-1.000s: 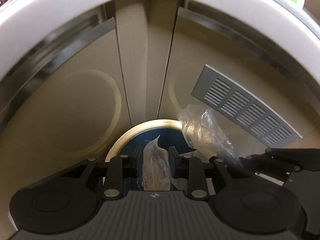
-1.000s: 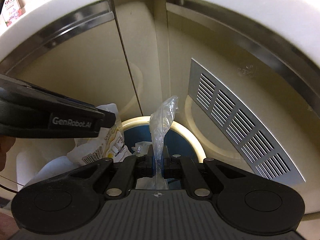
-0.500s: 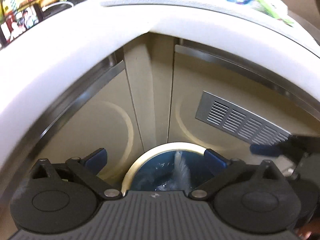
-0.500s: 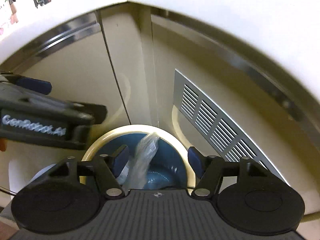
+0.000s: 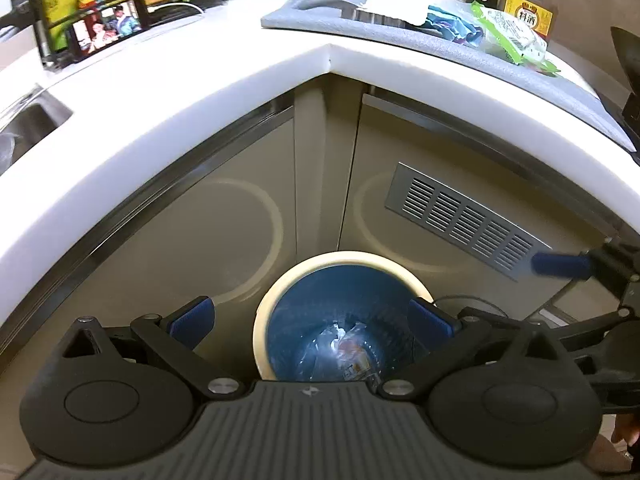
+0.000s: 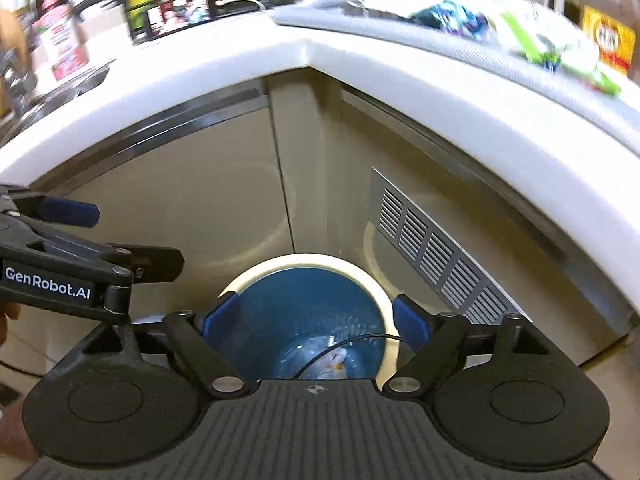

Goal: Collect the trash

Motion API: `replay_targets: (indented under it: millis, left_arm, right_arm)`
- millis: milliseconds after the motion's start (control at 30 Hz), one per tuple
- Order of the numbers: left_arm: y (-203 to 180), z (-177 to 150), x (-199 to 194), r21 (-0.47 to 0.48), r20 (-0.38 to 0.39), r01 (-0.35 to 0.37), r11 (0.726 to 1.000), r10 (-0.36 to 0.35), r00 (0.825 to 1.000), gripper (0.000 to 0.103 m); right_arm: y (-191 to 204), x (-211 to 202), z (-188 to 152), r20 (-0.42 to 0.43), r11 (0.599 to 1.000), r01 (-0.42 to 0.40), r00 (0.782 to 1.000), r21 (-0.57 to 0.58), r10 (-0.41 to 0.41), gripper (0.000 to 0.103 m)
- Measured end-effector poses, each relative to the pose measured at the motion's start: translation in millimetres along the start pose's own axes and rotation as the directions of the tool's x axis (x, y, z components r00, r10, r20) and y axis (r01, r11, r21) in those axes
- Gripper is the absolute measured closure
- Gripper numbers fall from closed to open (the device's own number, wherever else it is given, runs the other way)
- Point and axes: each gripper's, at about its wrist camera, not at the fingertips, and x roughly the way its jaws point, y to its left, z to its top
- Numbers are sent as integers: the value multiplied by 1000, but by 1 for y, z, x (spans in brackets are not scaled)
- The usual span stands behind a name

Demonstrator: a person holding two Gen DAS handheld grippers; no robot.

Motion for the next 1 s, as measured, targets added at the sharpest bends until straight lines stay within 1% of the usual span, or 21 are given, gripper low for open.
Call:
replay_targets:
  millis: [100,267,367,667,1000]
  left_arm:
    - [2,-4,-7,-5,7,-1,1000,1,1000,1]
    - [-1,-9,-23,5,53,-15,1000,14,998,0]
    - [-6,-11,-31,28,74,-20,999,18,997,0]
    - [-13,-14,-47,66,127,-30,997,22,992,1]
    - [-13,-15,-51,75,144,-41,996,30,989,0]
  right_arm:
    - [8,-12,-3,35,999,6,999,-47,-5,12]
    - [12,-35,-8,86,997,8,996,-72,-2,12]
    - [15,-46,-12,113,997,13,994,-81,-4,11]
    - [21,-58,-16,150,995,37,988,-89,-23,10]
    - [24,-61,-18,152,995,38,988,-95,-23,10]
